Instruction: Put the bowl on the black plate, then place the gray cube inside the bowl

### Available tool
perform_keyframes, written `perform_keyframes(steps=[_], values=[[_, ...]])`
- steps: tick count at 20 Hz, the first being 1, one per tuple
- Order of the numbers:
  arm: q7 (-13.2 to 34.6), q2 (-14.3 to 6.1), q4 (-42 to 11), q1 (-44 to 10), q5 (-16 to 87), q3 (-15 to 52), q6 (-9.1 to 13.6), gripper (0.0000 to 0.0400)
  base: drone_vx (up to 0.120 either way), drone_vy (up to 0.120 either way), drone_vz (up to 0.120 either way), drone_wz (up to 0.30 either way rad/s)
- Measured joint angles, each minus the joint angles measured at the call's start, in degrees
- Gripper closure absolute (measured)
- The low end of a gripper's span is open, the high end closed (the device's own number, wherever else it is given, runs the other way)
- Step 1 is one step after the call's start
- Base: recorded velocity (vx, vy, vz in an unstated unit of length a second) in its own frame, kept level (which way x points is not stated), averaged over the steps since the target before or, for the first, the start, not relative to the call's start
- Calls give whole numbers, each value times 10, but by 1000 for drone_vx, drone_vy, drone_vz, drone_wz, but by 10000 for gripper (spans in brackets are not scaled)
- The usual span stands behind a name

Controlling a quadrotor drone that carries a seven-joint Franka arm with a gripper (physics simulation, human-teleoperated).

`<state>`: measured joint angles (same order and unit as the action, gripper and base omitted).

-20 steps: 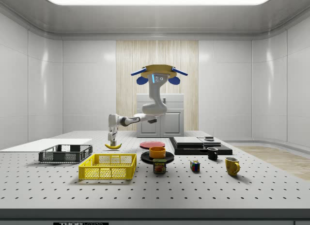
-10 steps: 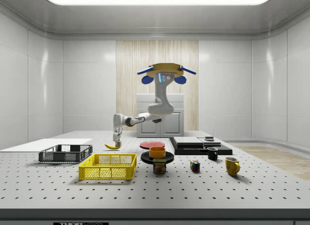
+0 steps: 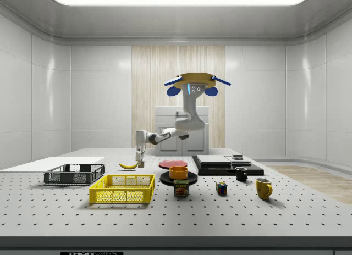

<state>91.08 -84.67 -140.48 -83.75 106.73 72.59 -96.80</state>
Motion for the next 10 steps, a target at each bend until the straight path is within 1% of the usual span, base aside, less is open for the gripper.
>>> perform_keyframes(steps=[6, 10], values=[[2, -8, 0, -3, -4, -1, -7, 149, -120, 0, 120, 0], [3, -13, 1, -4, -6, -2, -12, 149, -120, 0, 0, 0]])
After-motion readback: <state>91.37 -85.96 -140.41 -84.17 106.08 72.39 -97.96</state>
